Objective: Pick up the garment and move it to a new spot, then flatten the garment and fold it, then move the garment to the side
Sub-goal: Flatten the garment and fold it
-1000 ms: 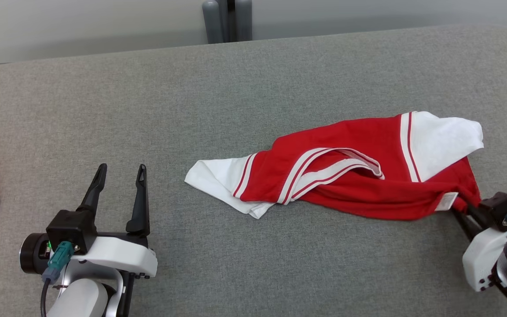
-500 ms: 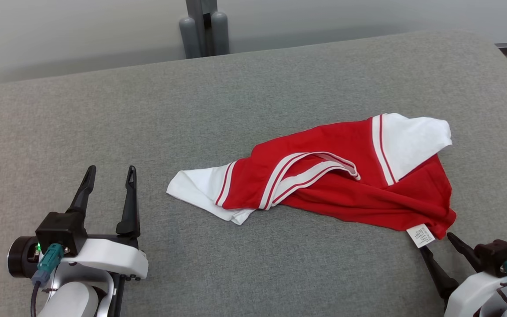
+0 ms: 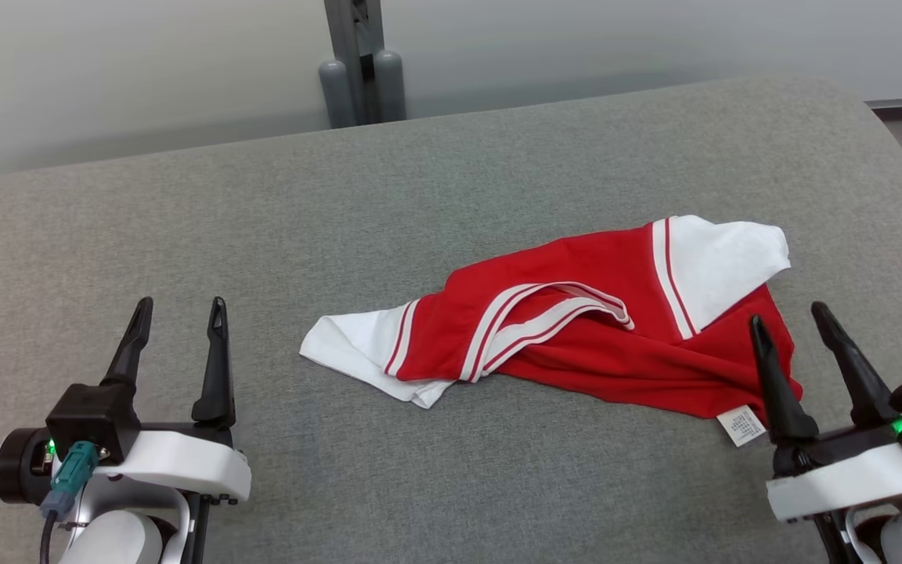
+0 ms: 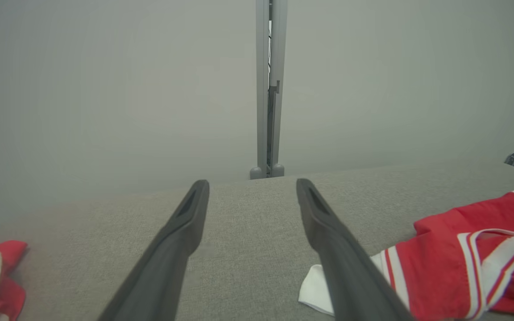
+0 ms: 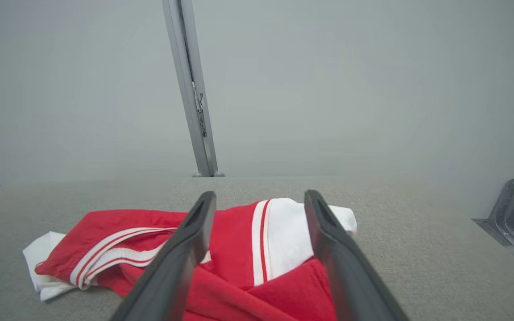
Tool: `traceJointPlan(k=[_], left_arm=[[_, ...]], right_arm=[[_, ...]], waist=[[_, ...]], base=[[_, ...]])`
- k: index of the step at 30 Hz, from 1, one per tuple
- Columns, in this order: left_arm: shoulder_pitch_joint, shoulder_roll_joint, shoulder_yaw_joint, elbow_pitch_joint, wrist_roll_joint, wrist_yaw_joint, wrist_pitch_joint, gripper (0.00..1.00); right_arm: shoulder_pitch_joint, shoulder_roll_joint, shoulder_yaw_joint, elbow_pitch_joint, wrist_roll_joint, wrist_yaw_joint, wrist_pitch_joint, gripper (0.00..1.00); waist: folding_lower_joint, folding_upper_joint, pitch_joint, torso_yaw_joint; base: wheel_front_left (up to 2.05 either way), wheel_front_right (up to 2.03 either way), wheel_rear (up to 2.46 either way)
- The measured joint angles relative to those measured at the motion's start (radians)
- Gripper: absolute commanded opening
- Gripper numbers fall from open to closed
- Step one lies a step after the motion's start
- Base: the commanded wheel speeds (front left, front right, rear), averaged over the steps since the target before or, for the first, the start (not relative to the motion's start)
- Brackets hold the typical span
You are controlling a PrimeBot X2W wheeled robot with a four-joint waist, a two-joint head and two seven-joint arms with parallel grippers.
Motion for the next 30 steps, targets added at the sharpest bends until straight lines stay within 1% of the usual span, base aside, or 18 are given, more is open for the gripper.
traceJointPlan(k=[1,2,7,10,17,30], left_arm=[[0.003,0.000,-0.001,-0.003,0.001,0.001,0.000,1.00],[0.003,0.000,-0.001,-0.003,0.001,0.001,0.000,1.00],[0.010,0.000,-0.018,-0.010,0.008,0.003,0.004,1.00],[0.018,-0.003,-0.031,-0.011,0.009,0.003,0.005,1.00],[0.044,-0.006,-0.050,-0.002,0.009,0.004,0.010,1.00],[0.053,-0.003,-0.053,0.011,0.000,0.004,0.013,1.00]], right_arm=[[-0.001,0.023,-0.020,-0.022,-0.016,0.000,0.002,1.00],[-0.001,0.023,-0.020,-0.022,-0.016,0.000,0.002,1.00],[-0.004,0.099,-0.065,-0.087,-0.089,0.000,0.037,1.00],[0.006,0.119,-0.077,-0.105,-0.110,0.000,0.054,1.00],[0.061,0.138,-0.097,-0.118,-0.122,0.000,0.092,1.00],[0.079,0.153,-0.085,-0.120,-0.122,0.000,0.106,1.00]], waist=[[0.0000,0.0000,-0.003,0.004],[0.0000,0.0000,-0.003,0.004],[0.0000,0.0000,-0.019,0.029],[0.0000,0.0000,-0.035,0.043],[0.0001,0.0000,-0.069,0.068],[0.0000,0.0000,-0.082,0.068]], base=[[0.00,0.00,0.00],[0.00,0.00,0.00],[0.00,0.00,0.00],[0.00,0.00,0.00],[0.00,0.00,0.00],[0.00,0.00,0.00]])
